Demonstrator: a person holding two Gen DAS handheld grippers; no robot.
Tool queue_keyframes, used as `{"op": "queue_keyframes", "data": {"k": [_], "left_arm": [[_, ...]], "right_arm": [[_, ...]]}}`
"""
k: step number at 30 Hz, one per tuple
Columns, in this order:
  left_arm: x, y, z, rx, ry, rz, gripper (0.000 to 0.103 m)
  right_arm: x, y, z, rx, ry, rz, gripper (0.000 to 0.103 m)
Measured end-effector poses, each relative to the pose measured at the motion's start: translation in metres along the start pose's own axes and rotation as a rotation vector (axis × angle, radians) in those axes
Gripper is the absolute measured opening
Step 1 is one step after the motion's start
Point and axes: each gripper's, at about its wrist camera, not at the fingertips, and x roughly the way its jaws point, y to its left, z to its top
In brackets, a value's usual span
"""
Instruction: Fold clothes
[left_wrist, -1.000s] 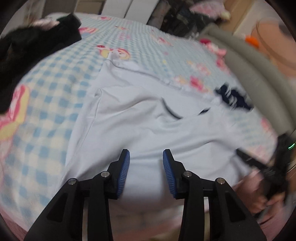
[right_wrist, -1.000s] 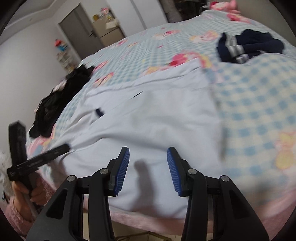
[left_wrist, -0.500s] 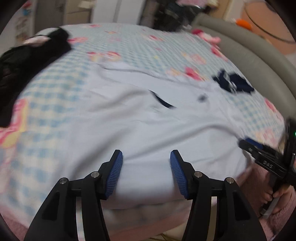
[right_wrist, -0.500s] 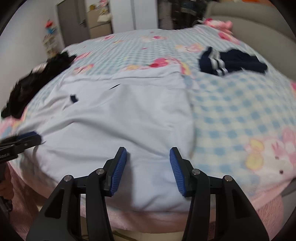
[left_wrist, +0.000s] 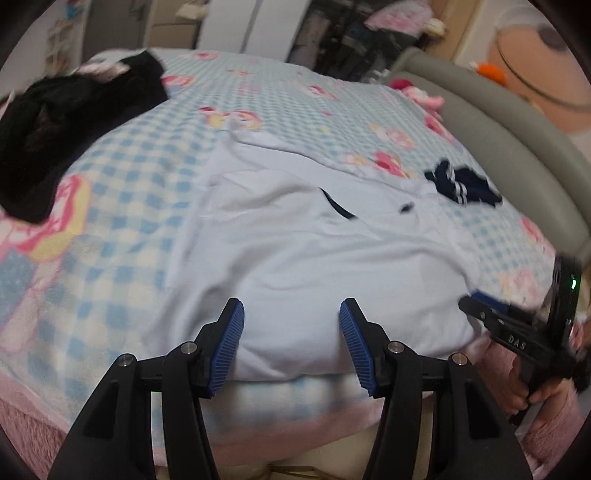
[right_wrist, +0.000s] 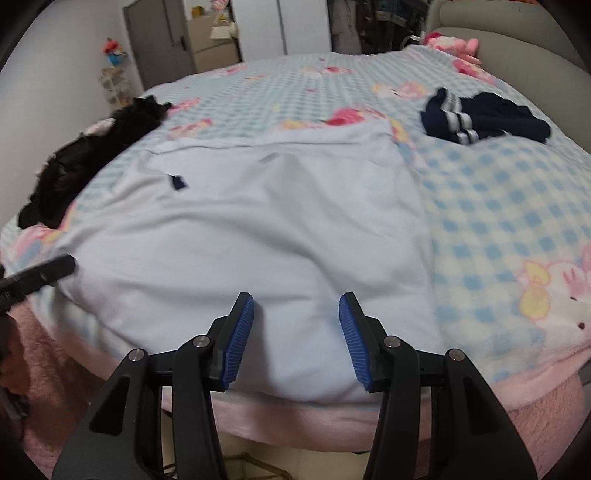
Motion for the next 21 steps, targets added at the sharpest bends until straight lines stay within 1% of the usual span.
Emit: {"op": "queue_keyframes", "data": {"k": [1, 3, 4, 5, 7, 9, 12, 15, 17, 19, 20, 21], "left_arm": [[-0.011, 0.001, 0.001, -0.009, -0.042, -0.025, 0.056], [-0.028, 0.000, 0.003, 0.003, -0.098, -0.072, 0.057], [-0.030, -0.001, 0.003, 0.009, -0.101, -0.074, 0.057], [-0.029, -0.001, 0.003, 0.006, -0.087, -0.060, 0.057], [-0.020, 0.006, -0.001, -0.009, -0.047, -0.020, 0.057], [-0.008, 0.019, -0.007, -0.058, 0.008, 0.015, 0.057], [-0.008, 0.025, -0.009, -0.076, 0.012, 0.037, 0.055], [-0.008, 0.031, -0.010, -0.092, 0.014, 0.058, 0.055], [-0.017, 0.035, -0.008, -0.116, -0.016, 0.024, 0.055], [-0.027, 0.033, -0.008, -0.120, -0.053, -0.012, 0.055], [-0.032, 0.030, -0.008, -0.111, -0.065, -0.041, 0.056], [-0.034, 0.026, -0.008, -0.095, -0.068, -0.050, 0.056]], "right_arm": [[-0.004, -0.007, 0.001, 0.028, -0.013, 0.011, 0.049], [-0.019, -0.020, 0.002, 0.088, -0.057, 0.049, 0.050], [-0.027, -0.025, 0.003, 0.106, -0.082, 0.058, 0.050], [-0.028, -0.027, 0.002, 0.114, -0.082, 0.056, 0.050], [-0.023, -0.029, -0.003, 0.119, -0.050, 0.037, 0.050], [-0.018, -0.032, -0.007, 0.123, -0.017, 0.018, 0.050], [-0.011, -0.032, -0.011, 0.115, 0.023, -0.006, 0.050], [-0.018, -0.034, -0.011, 0.123, -0.009, 0.005, 0.050], [-0.024, -0.035, -0.010, 0.131, -0.035, 0.016, 0.050], [-0.031, -0.036, -0.010, 0.138, -0.060, 0.026, 0.050], [-0.034, -0.037, -0.010, 0.142, -0.073, 0.031, 0.050], [-0.037, -0.037, -0.010, 0.146, -0.085, 0.036, 0.050]]}}
